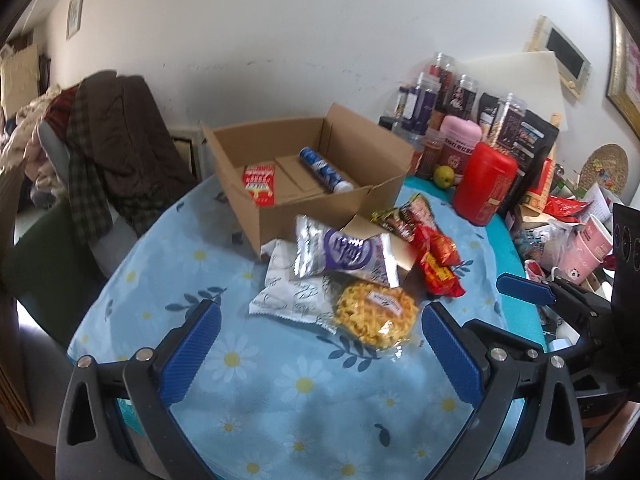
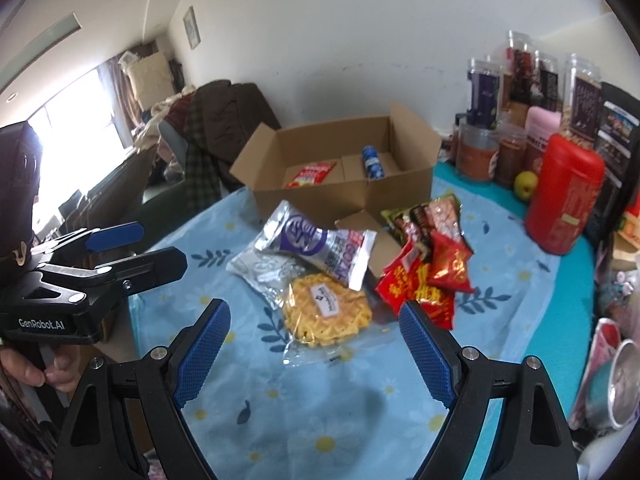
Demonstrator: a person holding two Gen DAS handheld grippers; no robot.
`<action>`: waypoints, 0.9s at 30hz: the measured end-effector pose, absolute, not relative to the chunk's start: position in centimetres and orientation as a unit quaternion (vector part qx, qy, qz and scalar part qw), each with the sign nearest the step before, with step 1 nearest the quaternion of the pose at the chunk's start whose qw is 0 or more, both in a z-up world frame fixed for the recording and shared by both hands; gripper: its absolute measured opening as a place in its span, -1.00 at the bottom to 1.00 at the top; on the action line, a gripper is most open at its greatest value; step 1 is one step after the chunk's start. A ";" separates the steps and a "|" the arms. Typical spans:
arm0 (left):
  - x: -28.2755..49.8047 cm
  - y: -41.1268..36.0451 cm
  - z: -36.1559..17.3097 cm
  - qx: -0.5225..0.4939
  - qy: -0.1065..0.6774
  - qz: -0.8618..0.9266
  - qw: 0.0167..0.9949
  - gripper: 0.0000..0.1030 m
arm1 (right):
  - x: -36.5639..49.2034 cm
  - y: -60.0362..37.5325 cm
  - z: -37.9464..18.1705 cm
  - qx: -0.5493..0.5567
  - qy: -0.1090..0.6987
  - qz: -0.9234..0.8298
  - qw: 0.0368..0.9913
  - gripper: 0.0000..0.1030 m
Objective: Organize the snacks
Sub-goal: 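Withdraw both grippers from the box back toward the snack pile, then grasp the white printed bread bag with the left gripper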
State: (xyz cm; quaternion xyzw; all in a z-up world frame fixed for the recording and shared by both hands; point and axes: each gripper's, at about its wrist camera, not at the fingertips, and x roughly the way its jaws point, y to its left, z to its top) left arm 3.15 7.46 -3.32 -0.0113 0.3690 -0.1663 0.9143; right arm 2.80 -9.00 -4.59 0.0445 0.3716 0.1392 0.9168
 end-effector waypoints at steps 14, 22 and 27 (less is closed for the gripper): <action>7.4 8.7 -7.8 -0.026 0.412 -0.159 0.897 0.99 | 7.6 -7.5 -9.5 0.029 0.443 0.138 0.885 0.99; 10.9 8.6 -10.2 -0.035 0.444 -0.176 0.878 0.99 | 9.9 -6.9 -11.9 -0.013 0.462 0.131 0.877 0.99; 13.1 7.9 -11.7 -0.039 0.468 -0.189 0.863 0.99 | 11.1 -6.9 -12.8 -0.031 0.468 0.132 0.873 1.00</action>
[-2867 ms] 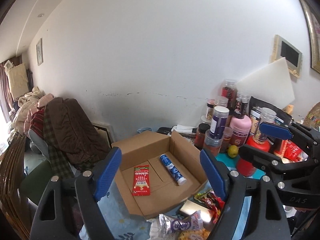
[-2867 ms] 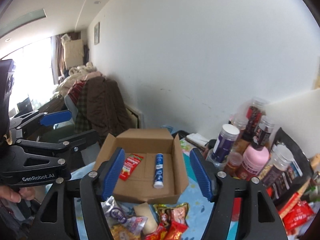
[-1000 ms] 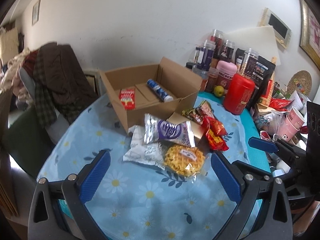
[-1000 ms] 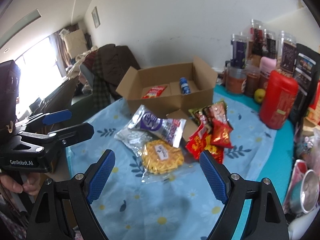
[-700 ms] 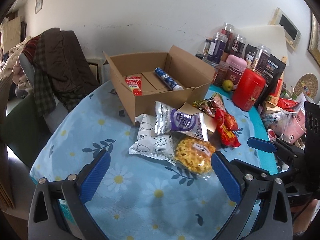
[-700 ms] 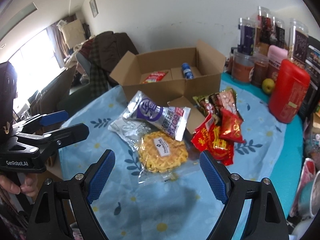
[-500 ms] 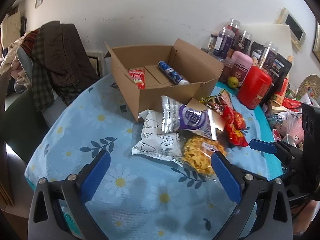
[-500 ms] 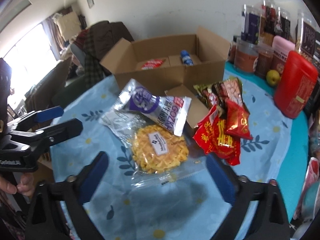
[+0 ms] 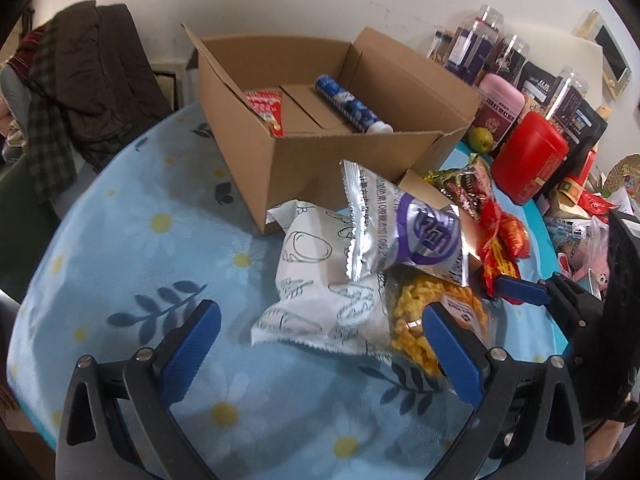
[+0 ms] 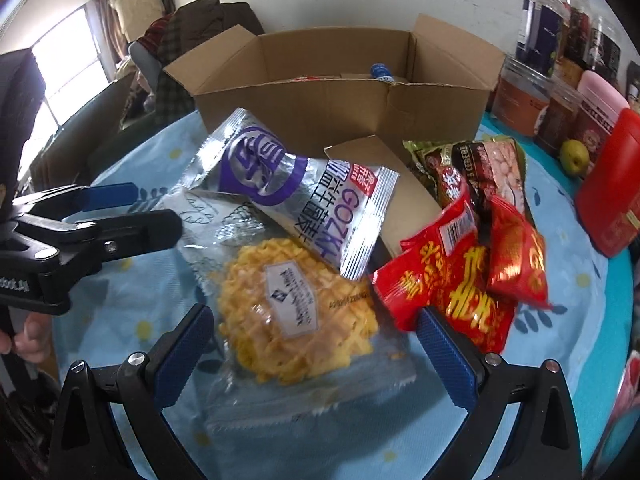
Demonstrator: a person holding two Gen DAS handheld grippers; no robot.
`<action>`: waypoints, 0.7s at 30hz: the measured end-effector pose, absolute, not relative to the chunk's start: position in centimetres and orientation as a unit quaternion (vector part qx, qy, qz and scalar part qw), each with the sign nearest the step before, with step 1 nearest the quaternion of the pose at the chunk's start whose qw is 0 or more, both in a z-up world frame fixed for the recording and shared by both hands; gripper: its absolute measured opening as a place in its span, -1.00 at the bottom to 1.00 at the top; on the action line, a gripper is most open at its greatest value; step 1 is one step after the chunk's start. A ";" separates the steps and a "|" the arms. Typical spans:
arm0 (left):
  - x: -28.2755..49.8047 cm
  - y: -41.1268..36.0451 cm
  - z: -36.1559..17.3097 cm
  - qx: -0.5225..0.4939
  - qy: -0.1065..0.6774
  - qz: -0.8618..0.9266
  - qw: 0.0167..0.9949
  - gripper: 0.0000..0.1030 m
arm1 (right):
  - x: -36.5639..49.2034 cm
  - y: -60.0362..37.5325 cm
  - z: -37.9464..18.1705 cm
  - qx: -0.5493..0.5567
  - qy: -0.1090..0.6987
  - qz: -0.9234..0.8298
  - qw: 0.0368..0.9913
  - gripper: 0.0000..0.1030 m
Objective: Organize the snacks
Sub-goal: 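Grasp the white printed bread bag with the left gripper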
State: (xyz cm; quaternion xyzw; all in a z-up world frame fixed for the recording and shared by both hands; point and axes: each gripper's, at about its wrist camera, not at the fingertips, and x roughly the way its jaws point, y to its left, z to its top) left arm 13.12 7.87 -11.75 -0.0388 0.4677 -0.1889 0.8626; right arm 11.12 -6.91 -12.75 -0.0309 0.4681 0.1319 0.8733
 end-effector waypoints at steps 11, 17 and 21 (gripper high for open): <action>16.6 6.5 -14.3 -0.030 0.501 -0.175 0.847 0.99 | 11.7 -6.7 -12.9 -0.071 0.465 0.145 0.870 1.00; 16.8 6.2 -14.3 -0.027 0.494 -0.176 0.851 0.85 | 10.8 -5.8 -13.0 -0.090 0.463 0.156 0.868 1.00; 16.6 6.4 -13.9 -0.036 0.498 -0.199 0.844 0.24 | 10.4 -5.4 -13.0 -0.089 0.466 0.163 0.865 1.00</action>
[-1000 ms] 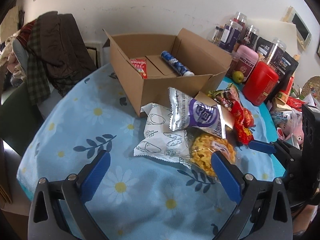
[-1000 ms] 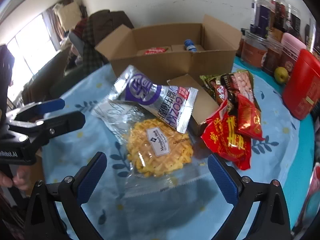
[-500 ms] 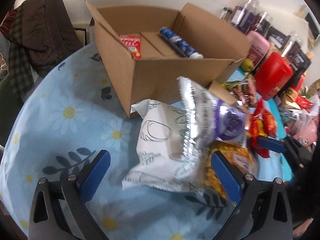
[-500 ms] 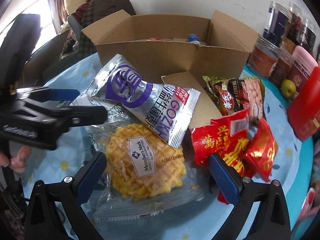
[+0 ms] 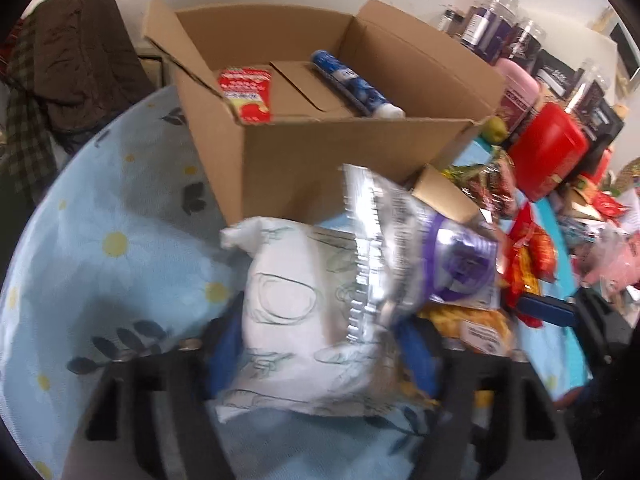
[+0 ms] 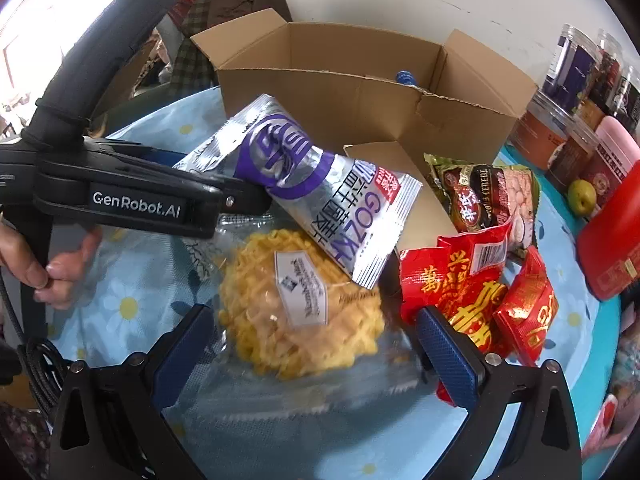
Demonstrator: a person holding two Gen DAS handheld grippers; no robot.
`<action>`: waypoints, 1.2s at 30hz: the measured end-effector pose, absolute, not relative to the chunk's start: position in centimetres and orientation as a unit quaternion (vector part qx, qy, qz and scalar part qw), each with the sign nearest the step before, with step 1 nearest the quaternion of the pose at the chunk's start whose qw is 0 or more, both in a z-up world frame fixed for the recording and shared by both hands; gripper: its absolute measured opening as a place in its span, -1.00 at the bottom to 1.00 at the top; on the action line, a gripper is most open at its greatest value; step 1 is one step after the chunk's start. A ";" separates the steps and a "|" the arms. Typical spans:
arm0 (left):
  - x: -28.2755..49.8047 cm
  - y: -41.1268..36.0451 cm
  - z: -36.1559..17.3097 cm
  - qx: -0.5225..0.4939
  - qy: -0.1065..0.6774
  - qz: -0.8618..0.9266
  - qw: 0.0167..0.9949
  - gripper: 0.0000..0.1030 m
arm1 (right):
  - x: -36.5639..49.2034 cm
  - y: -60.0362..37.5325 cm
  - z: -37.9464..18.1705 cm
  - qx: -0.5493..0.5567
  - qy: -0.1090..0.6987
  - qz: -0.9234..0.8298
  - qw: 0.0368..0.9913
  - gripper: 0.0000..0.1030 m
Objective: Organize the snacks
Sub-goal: 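Grasp the white printed bread bag with the left gripper, then lift the bread bag with the left gripper while the right gripper grasps the waffle pack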
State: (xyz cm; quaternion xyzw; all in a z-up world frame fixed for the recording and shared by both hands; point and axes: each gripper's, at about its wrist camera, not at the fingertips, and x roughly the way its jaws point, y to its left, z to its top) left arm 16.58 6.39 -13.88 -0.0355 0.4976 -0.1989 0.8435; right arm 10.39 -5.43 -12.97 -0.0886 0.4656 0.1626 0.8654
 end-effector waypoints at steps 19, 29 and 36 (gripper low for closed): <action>11.0 9.5 -13.7 -0.076 0.532 -0.207 0.818 0.11 | 8.5 -4.6 -12.5 -0.043 0.461 0.226 0.857 1.00; 7.7 10.3 -13.3 -0.068 0.527 -0.188 0.826 0.11 | 6.7 -4.4 -12.0 -0.065 0.450 0.216 0.864 1.00; 6.3 10.8 -13.0 -0.064 0.512 -0.168 0.840 0.10 | 8.7 -4.1 -12.5 -0.156 0.459 0.243 0.840 1.00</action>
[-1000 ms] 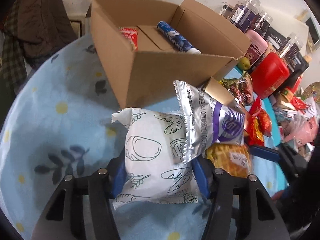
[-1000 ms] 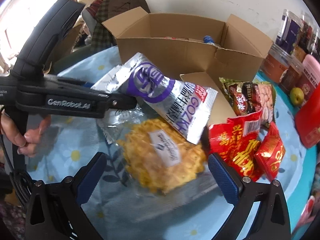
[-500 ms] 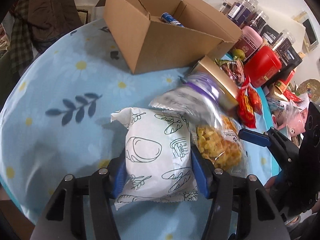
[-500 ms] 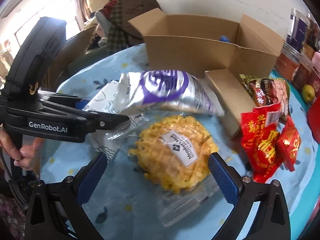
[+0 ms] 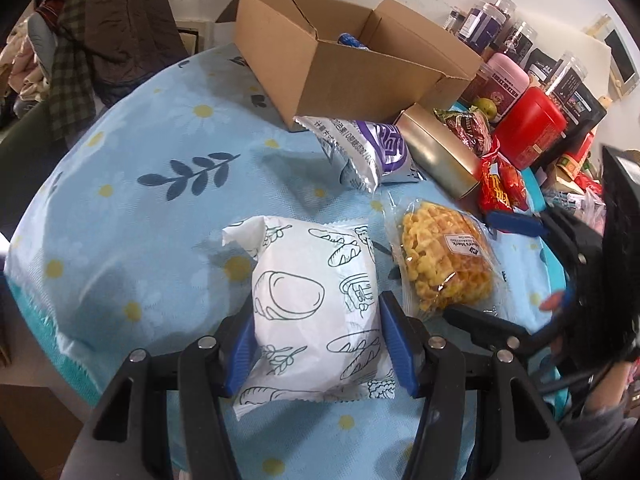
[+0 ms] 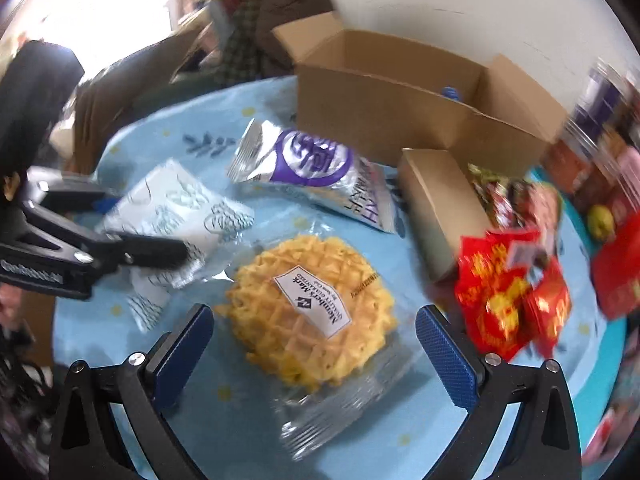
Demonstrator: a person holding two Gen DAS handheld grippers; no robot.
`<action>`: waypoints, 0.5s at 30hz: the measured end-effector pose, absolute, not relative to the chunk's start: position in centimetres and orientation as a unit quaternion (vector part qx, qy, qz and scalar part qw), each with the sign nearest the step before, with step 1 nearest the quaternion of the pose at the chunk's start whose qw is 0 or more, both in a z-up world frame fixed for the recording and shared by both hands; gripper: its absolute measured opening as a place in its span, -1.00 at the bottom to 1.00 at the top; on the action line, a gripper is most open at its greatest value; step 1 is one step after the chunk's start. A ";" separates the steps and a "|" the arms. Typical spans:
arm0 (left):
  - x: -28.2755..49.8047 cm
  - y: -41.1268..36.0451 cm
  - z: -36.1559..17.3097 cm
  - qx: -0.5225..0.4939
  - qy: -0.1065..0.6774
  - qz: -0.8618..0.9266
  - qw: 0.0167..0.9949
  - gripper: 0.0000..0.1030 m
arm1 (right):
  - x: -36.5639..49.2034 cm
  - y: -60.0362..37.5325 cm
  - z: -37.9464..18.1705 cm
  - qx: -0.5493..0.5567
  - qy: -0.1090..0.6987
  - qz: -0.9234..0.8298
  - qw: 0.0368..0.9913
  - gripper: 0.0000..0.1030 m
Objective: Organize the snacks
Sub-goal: 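Lift the bread bag with the left gripper while the right gripper grasps the waffle pack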
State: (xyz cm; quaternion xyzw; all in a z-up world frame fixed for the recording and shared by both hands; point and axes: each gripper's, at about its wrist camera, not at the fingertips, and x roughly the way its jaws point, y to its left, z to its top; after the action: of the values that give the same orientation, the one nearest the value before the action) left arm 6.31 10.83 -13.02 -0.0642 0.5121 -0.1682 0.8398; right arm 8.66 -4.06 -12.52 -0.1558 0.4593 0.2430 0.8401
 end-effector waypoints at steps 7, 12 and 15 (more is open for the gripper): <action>5.6 11.0 -13.0 -0.084 0.510 -0.161 0.841 0.10 | 11.2 -3.0 -13.0 -0.196 0.468 0.344 0.790 1.00; 5.4 10.9 -13.0 -0.082 0.510 -0.159 0.841 0.10 | 11.7 -2.1 -13.8 -0.228 0.479 0.387 0.754 1.00; 5.4 10.7 -13.0 -0.080 0.510 -0.158 0.842 0.10 | 11.7 -0.9 -14.9 -0.250 0.479 0.392 0.744 1.00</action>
State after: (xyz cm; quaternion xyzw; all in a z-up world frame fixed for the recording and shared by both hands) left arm 5.43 10.69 -13.00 -0.0800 0.5099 -0.1576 0.8419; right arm 11.67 -0.95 -14.91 -0.2502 0.4794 0.3923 0.7441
